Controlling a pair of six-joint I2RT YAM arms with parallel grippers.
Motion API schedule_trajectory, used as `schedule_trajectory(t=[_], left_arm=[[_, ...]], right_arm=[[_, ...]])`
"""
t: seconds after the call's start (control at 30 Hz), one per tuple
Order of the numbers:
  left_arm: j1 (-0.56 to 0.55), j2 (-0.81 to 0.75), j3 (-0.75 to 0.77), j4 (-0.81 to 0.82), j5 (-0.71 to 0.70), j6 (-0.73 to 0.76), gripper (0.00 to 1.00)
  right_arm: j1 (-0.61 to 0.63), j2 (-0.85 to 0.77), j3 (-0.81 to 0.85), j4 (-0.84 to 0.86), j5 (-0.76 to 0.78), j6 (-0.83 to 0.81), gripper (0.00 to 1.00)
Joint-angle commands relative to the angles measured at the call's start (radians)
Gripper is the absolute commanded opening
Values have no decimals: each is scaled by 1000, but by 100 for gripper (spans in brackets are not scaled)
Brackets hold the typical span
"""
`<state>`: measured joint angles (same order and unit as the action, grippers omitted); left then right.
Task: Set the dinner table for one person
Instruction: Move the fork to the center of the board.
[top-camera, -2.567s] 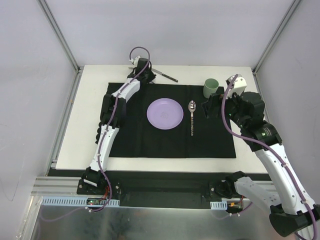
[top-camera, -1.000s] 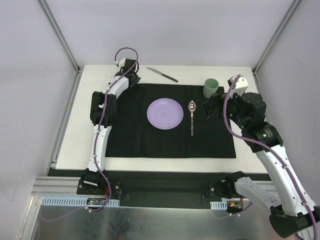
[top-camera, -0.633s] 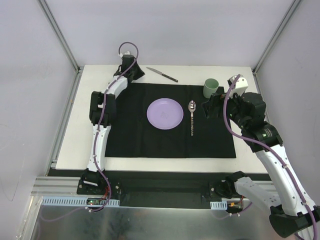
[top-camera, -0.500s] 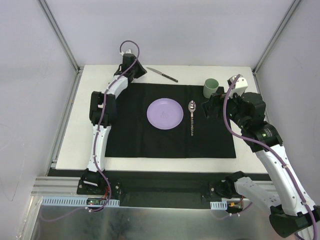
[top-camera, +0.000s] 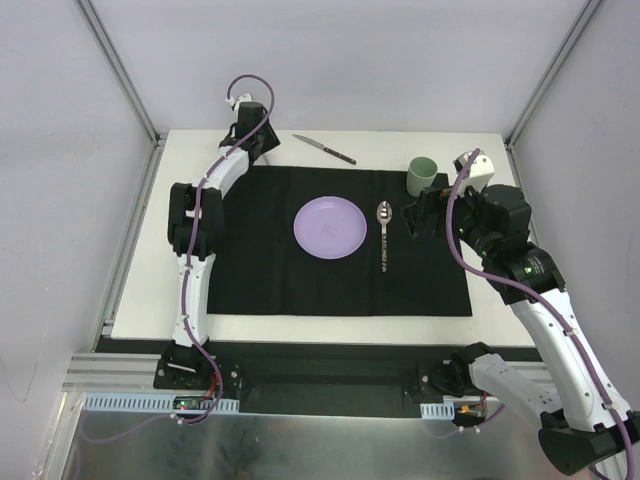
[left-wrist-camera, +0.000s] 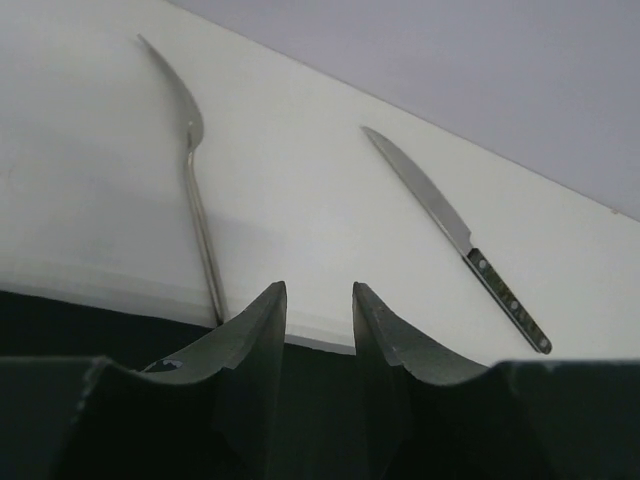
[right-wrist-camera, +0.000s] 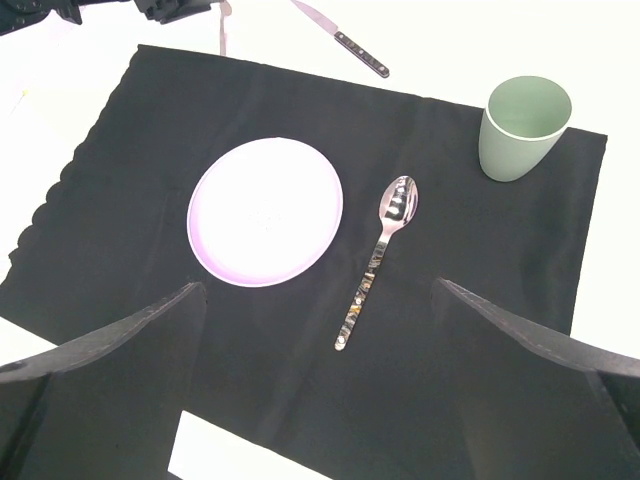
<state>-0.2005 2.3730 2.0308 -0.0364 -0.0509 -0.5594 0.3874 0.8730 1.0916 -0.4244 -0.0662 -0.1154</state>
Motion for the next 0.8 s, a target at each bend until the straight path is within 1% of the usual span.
schedule_trajectory(t=[0.0, 0.23, 0.77], left_arm=[[10, -38, 6, -86, -128, 30, 33], [7, 17, 45, -152, -179, 35, 32], [0, 127, 177, -235, -178, 32, 30]], right_arm=[[-8, -8, -2, 13, -11, 11, 99], [-8, -8, -1, 10, -10, 8, 99], [-15, -9, 4, 9, -4, 5, 99]])
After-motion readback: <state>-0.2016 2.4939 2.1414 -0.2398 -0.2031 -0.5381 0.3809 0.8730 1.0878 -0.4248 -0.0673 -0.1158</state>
